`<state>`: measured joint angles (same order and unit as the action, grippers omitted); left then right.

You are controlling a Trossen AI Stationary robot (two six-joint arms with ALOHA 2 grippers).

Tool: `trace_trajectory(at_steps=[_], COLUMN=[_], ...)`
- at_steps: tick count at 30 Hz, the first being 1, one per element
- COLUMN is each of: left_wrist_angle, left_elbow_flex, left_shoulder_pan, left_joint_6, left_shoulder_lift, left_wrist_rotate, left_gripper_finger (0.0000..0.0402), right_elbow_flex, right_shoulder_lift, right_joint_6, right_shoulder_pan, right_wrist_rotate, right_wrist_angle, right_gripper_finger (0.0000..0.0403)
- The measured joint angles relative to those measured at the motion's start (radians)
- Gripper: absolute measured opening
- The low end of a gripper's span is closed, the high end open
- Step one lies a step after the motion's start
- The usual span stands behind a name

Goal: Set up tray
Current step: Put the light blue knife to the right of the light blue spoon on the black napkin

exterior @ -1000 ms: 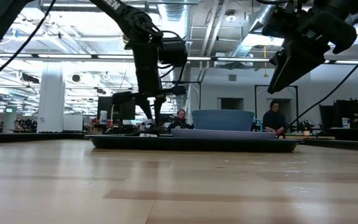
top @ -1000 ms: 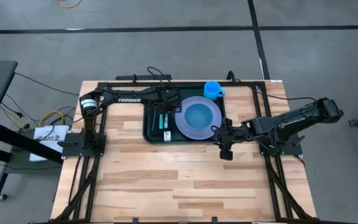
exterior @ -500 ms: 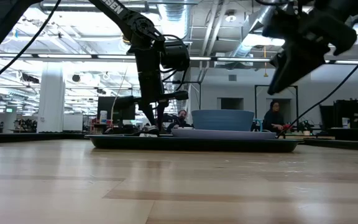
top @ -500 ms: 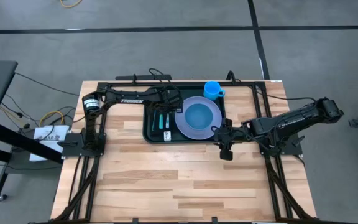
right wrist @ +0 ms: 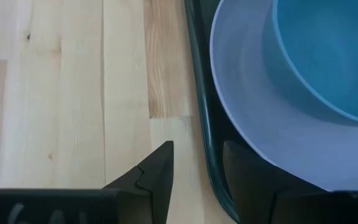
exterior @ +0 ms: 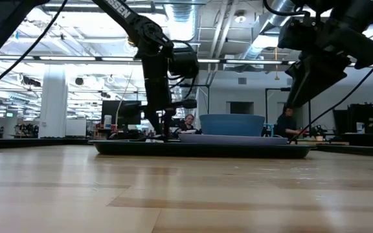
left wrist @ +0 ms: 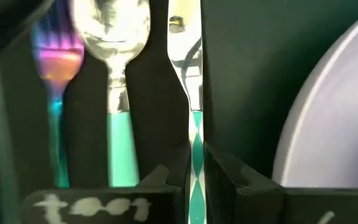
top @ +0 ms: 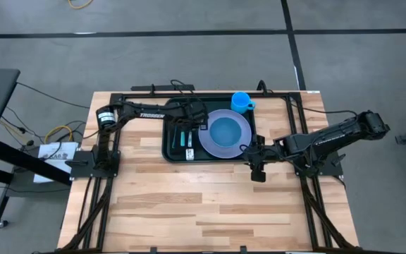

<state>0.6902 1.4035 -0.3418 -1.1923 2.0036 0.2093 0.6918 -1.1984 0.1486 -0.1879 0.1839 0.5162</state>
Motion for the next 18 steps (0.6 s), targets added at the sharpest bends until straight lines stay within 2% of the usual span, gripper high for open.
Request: trace_trajectory(at_steps=[4,14,18], left_wrist_angle=[-0.021,-0.024,-0.031], left_elbow_flex=[0.001,0.001,0.000], left_shoulder_pan=[0.002,0.001,0.013], left_joint_6=[0.008,0.033,0.046], left_shoulder_lift=[0.039,0.040,0.044], left_wrist_rotate=[-0.011,-0.008,0.057], left_gripper_finger=[0.0016,0.0024,0.0042], right_elbow_flex=[0.000,0.000,0.000], right_shoulder_lift=[0.000,0.000,0.000], right_joint_6=[0.000,0.000,0.000], right_shoulder_pan=[0.000,0.000,0.000], right_wrist_rotate=[0.000,0.000,0.000], right_wrist_angle=[-0.001,-0.001,0.000], right_gripper_finger=[0.0133,0.0133,0.0134])
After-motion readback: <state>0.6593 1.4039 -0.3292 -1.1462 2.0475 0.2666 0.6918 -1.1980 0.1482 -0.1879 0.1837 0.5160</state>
